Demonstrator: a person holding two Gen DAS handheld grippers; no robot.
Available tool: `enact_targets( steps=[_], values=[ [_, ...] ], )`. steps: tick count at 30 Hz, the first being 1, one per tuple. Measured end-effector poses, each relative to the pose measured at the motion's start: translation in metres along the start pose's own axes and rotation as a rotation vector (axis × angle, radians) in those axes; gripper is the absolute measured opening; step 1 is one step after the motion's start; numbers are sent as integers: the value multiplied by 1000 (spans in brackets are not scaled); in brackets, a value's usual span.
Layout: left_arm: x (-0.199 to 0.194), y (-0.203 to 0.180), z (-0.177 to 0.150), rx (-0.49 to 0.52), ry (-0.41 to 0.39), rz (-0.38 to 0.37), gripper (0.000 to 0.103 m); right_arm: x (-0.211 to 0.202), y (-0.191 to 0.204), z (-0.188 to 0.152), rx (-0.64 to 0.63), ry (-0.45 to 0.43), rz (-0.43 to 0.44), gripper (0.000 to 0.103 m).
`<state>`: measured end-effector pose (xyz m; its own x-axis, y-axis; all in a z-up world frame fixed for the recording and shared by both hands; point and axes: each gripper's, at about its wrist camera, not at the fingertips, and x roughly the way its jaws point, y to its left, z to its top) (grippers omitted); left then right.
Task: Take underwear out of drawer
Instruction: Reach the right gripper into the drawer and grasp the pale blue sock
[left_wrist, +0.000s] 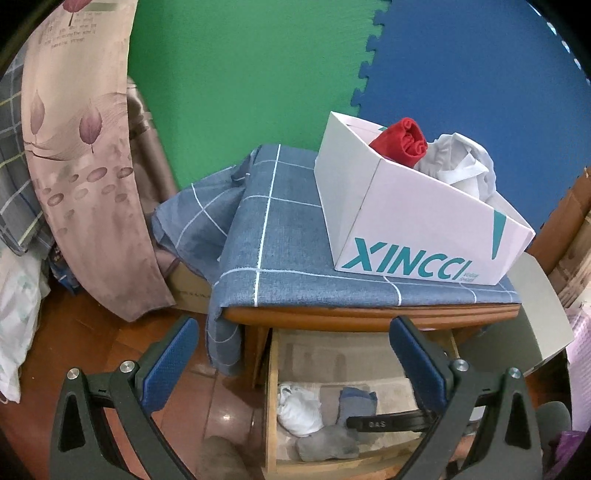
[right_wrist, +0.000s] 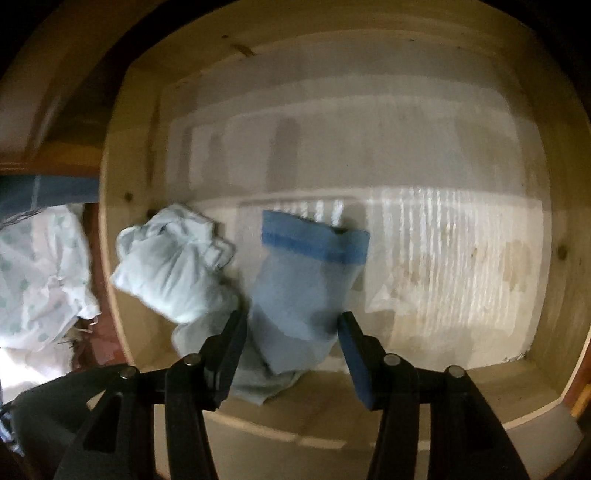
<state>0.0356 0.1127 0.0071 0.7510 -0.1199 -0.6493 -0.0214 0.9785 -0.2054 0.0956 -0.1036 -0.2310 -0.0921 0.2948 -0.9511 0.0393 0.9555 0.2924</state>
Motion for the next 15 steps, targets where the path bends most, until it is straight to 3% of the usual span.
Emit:
enact_targets(
  steps=[8,9,11,15],
  values=[
    [5,-3,1,10,8,-6,102,15,12,9,-49,23,-68,53],
    [6,-5,1,15,9,-7,102,17,15,10,-55,22,-67,42],
    [7,-7,1,26,5,-8,102,15,19,9,-97,7,-59,34],
    [7,-9,1,22,4,-26,102,-15,16,-14,-212,-116,-14,31]
  ],
)
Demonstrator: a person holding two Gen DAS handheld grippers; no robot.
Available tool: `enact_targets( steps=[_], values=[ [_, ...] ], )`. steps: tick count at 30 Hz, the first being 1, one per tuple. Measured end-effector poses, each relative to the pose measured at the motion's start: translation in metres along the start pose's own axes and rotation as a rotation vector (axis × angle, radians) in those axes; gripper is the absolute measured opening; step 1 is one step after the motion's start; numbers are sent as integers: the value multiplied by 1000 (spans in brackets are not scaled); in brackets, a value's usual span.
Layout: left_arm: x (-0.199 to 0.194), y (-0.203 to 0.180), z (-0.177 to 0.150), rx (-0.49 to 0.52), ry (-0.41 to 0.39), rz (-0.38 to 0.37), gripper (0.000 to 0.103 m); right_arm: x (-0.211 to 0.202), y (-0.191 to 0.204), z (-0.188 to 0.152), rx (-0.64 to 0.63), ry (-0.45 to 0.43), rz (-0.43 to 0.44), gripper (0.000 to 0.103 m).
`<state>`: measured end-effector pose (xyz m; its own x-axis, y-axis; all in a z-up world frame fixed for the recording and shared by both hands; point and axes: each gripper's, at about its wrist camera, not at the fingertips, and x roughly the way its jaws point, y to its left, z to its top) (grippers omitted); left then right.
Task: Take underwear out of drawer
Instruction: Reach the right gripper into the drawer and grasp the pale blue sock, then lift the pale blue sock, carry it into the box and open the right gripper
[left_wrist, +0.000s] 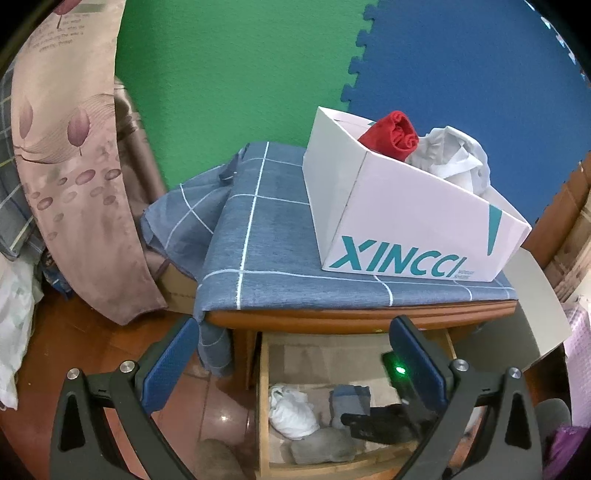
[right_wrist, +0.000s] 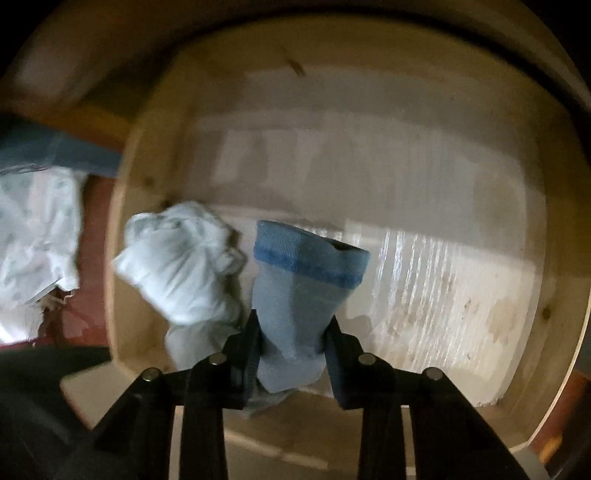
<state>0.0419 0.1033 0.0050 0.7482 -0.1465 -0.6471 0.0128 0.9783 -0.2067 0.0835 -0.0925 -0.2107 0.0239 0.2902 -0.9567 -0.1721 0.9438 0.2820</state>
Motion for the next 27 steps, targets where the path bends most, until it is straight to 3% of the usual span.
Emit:
enact_targets(
  steps=[15,23,27],
  values=[
    [3,-15,-5,30,23,-43,102,-179,-30,-91,-33,-417,168,31],
    [5,-23,-8,70,39,-42,102,-279,-30,-102,-37,-612,177,31],
    [5,-31,-10,114,47,-44,102,-321,-23,-91,-68,-692,157,31]
  ],
)
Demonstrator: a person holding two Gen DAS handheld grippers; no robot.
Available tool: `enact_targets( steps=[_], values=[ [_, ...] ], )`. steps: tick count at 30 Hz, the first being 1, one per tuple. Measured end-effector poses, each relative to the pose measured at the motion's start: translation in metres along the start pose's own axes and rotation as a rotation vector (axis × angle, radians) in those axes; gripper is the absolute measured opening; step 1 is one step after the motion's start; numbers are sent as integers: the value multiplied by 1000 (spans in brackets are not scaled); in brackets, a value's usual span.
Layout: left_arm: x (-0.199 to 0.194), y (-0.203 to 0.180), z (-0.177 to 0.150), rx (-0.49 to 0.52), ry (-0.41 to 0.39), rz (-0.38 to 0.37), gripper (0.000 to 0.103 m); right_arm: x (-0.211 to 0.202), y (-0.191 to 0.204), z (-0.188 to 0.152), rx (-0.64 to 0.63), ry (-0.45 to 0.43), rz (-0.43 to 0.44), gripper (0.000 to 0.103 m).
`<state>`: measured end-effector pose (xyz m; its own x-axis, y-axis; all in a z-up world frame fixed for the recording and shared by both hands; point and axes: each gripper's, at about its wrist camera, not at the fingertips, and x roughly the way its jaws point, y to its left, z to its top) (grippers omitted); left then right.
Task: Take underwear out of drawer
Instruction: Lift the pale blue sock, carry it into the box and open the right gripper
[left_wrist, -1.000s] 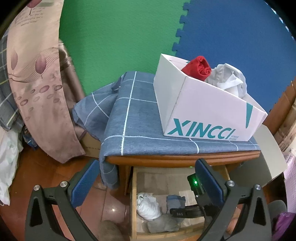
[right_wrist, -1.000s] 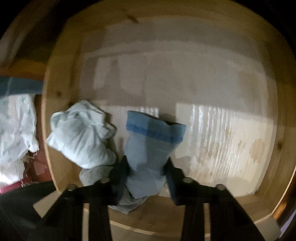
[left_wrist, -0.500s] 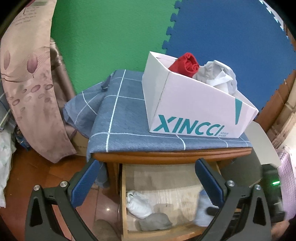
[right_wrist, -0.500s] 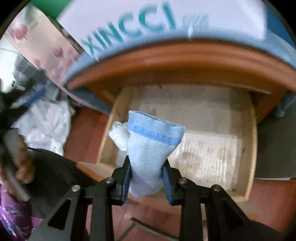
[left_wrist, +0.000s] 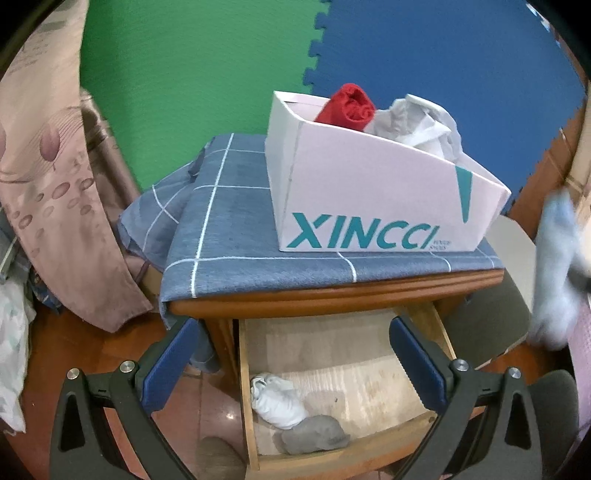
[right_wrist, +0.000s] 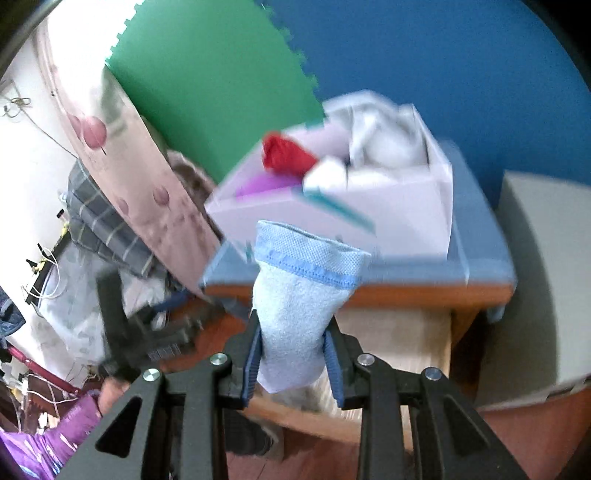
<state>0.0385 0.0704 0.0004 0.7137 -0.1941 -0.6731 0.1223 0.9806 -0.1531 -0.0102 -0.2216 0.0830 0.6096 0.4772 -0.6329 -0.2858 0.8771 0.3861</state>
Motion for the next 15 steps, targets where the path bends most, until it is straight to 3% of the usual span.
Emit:
enact_targets(
  steps=[8,15],
  values=[
    [2,-17,-4,85,12,-15,102,12,18,90,-92,-74,-60,31],
    [5,-24,-6,118,27,-20,102,71,8,146,-123,3,-189,31]
  ],
)
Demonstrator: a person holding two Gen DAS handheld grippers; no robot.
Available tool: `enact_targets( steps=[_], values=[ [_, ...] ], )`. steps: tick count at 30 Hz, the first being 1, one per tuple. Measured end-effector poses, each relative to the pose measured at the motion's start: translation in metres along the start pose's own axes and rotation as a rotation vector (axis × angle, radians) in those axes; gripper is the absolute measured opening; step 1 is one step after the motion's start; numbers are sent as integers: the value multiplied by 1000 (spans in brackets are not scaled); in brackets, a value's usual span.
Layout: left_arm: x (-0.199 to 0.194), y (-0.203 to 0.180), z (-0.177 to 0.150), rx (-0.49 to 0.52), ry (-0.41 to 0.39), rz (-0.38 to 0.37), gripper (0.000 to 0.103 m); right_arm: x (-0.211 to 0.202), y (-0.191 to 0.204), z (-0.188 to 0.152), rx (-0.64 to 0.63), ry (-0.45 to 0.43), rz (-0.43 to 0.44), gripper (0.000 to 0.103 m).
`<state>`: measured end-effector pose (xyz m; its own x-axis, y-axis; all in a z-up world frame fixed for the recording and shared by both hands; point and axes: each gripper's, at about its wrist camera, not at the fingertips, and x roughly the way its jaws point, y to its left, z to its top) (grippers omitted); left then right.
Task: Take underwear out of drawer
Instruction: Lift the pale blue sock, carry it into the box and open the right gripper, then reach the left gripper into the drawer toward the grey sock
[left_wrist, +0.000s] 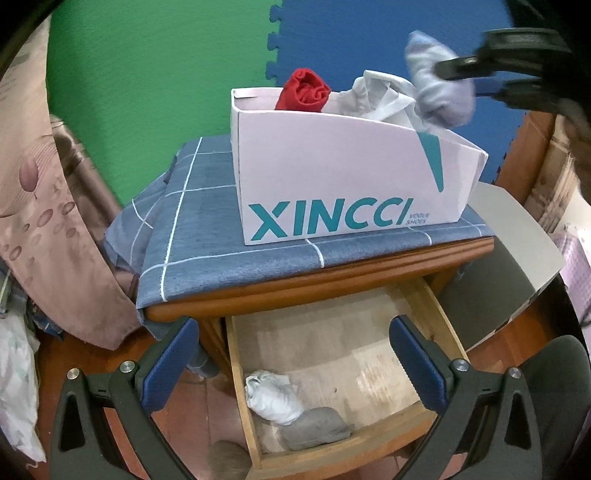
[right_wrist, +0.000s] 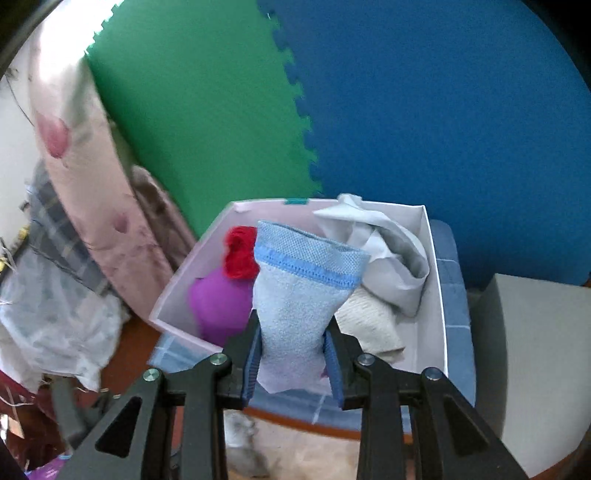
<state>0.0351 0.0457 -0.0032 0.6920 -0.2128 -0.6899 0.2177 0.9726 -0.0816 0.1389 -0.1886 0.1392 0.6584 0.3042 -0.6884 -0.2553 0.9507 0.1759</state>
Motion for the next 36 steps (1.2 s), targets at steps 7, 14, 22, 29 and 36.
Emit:
enact_targets(
  steps=[7,14,22,29,36],
  values=[
    [1,-1,-1,5,6,-4,102,54,-6,4,-24,83,-86,31],
    [3,-3,0,12,10,5,102,83,1,1,-39,120,-118,32],
    [3,-5,-2,22,10,10,102,93,2,-1,-12,104,-152,39],
    [3,-4,-2,17,17,12,102,64,-2,-1,12,-50,-127,41],
    [6,-4,-2,28,24,22,102,4,-5,-34,54,-233,26,43]
  ],
)
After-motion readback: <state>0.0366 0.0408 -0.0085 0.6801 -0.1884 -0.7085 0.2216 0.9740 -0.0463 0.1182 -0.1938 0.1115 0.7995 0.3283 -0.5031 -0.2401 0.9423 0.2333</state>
